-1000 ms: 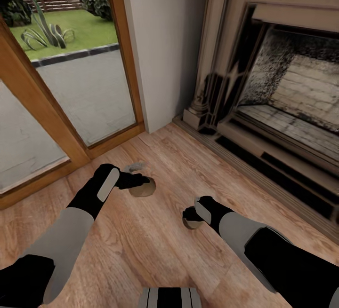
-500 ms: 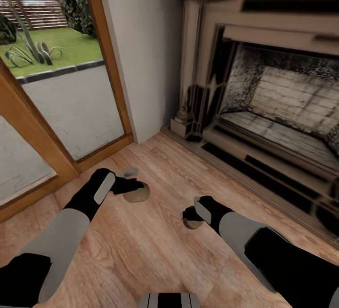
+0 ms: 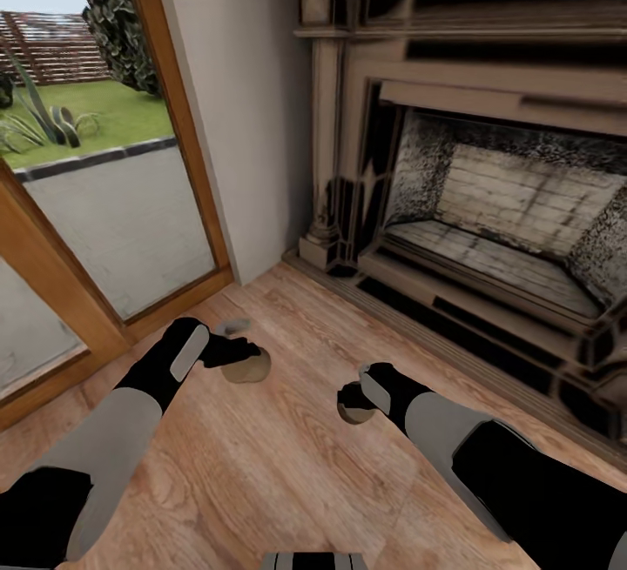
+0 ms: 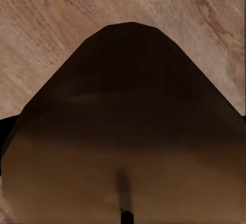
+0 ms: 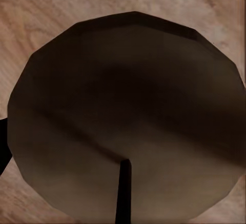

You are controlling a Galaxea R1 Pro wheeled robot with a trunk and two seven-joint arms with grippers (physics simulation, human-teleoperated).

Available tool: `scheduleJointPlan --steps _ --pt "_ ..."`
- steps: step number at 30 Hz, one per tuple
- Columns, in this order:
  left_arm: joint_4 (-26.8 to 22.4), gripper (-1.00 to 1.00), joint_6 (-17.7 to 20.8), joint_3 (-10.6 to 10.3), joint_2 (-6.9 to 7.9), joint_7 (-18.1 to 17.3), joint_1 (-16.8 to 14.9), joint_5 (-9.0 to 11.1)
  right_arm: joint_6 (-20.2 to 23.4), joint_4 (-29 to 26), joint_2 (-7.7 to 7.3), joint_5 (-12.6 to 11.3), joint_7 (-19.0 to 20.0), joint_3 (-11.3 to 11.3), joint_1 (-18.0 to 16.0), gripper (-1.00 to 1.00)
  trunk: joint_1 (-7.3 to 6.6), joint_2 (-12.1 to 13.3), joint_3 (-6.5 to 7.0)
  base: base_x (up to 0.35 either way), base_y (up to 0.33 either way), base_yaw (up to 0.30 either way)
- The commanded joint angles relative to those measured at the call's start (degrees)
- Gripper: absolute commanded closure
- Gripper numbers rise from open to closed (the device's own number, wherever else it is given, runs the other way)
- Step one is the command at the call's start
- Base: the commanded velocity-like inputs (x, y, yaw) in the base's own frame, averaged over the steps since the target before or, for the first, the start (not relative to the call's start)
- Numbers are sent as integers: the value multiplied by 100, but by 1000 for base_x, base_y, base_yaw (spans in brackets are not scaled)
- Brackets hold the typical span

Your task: Place each of the two pumpkins and all three candles from the living room inside a cabinet in the living room (use any cabinet), then make sure every cabinet is closed, and position the cauldron so it is next to a table in the living room.

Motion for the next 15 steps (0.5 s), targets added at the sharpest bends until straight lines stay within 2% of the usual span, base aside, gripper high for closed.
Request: scheduleJointPlan --steps 1,8,15 --pt "1 100 13 -31 8 56 -2 61 22 -8 0 -65 -41 39 -3 100 -3 0 18 0 0 -45" --pt "109 100 21 -32 42 56 -2 61 22 -8 0 -65 -40 39 -3 100 -21 9 185 0 0 -209" --pt "208 100 21 -27 198 55 -2 61 22 -8 0 -65 -48 30 -2 100 -39 19 359 0 0 -278"
